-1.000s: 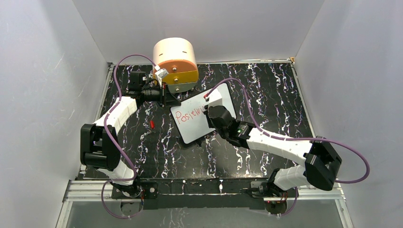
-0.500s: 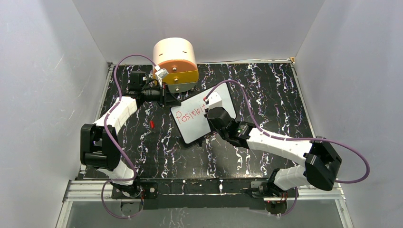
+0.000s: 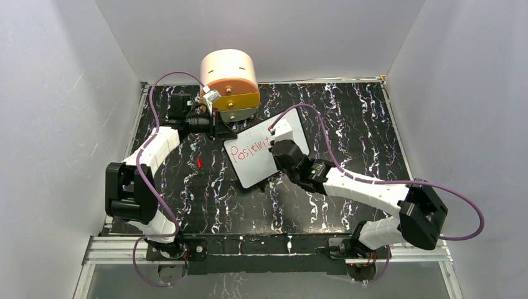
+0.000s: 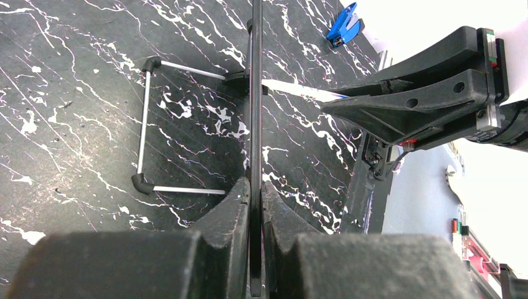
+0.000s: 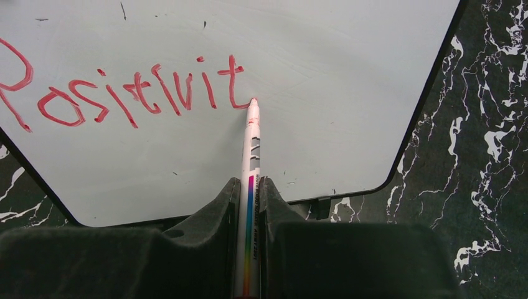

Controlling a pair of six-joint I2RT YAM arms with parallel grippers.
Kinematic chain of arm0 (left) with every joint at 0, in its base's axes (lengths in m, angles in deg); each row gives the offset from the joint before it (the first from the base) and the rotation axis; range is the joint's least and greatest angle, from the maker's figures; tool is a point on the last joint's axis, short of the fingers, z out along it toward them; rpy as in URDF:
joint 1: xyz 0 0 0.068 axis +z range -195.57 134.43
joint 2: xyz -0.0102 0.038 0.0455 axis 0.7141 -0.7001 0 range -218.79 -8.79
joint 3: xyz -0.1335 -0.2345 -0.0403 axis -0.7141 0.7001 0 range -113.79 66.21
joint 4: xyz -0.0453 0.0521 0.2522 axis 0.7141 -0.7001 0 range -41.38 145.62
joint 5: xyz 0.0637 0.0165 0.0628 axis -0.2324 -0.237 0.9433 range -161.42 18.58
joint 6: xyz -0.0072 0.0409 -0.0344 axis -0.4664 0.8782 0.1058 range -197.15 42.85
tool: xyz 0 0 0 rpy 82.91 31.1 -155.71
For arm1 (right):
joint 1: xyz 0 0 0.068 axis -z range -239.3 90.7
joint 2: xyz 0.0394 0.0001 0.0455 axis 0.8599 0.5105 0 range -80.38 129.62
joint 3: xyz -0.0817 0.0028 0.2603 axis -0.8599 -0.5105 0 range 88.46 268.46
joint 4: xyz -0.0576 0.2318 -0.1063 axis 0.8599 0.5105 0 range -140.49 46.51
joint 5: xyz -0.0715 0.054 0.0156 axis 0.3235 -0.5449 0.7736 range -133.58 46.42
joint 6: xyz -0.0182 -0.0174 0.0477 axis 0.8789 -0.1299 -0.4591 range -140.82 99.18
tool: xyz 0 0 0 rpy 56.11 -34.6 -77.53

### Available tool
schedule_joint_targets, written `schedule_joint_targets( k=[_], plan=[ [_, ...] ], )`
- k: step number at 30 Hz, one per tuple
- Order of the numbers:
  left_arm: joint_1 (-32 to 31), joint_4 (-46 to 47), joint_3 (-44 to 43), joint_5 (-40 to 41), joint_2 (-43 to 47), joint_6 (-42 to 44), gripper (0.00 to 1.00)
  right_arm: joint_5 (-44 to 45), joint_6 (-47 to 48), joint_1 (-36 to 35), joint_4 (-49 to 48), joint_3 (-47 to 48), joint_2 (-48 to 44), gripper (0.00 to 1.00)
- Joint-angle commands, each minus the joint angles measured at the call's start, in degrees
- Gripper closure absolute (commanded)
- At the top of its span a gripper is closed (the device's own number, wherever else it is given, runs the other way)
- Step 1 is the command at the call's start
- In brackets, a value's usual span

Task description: Write a sentence on the whiteboard

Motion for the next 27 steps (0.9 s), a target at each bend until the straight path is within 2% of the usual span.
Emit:
schedule_joint_targets(
  k=[1,19,27],
  plan=[
    [-0.52,-3.67,1.07,3.97,-1.24,1.59,1.0,1.15,0.53,0.41,-5.25,0.51,-2.64,1.0],
    [-0.52,-3.64,1.05,3.81,-1.32,1.6,1.0,-1.29,1.86,1.72,-8.14,1.57,-0.5,1.0],
    [-0.52,-3.62,0.98,3.71,-1.25,1.59,1.0,-1.65,0.72,1.81,-5.19,1.72,0.5,1.0]
  ],
)
